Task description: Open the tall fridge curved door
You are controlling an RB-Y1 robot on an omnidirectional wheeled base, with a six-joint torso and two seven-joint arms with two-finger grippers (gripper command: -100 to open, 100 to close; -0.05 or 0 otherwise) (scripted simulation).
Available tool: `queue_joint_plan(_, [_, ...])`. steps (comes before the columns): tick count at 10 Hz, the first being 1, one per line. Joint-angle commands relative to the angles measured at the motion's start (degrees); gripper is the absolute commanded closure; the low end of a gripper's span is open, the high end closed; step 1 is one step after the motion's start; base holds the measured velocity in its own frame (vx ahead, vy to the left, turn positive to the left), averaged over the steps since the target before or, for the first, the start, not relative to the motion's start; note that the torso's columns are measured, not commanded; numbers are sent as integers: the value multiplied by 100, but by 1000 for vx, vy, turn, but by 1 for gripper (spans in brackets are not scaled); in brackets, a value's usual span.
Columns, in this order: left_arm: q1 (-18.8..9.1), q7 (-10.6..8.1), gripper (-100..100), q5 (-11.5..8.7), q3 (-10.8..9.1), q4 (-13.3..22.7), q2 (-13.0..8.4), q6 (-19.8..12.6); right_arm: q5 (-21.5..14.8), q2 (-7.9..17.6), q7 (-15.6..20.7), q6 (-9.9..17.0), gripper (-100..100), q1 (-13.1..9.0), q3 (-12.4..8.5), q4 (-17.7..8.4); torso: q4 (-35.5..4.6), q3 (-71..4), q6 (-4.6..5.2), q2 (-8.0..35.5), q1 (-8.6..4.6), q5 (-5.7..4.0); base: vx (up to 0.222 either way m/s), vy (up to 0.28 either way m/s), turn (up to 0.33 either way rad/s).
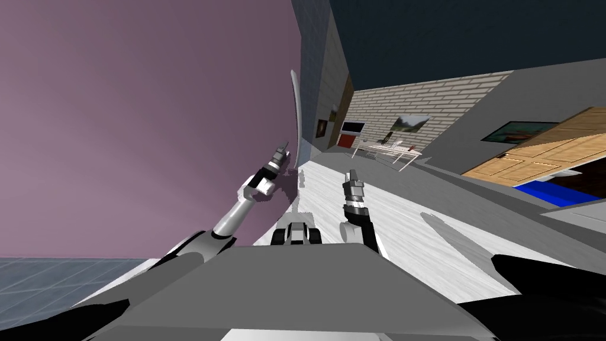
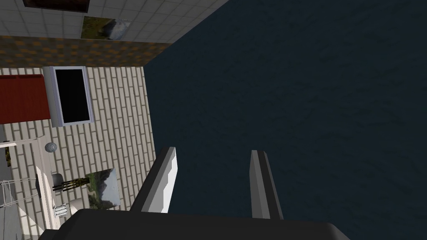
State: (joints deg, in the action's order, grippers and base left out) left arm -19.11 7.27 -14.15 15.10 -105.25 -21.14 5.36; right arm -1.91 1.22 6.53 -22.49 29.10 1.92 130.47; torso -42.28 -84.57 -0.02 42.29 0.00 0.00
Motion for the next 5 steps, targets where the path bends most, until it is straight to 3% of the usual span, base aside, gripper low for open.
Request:
queue_joint_plan(1, [-364,-7,-100,-57,81,242,-104,-244,0,0,0,0,0,0,0,0,0,-1,3,-2,0,0,19,15,-67])
queue_joint_plan(2, [-600,-16,-100,-107,151,455,-207,-451,0,0,0,0,0,0,0,0,0,0,0,-1,0,0,23,14,-115])
queue_joint_plan(5, [-937,-25,-100,-156,221,674,-318,-658,0,0,0,0,0,0,0,0,0,0,4,0,1,0,18,18,-85])
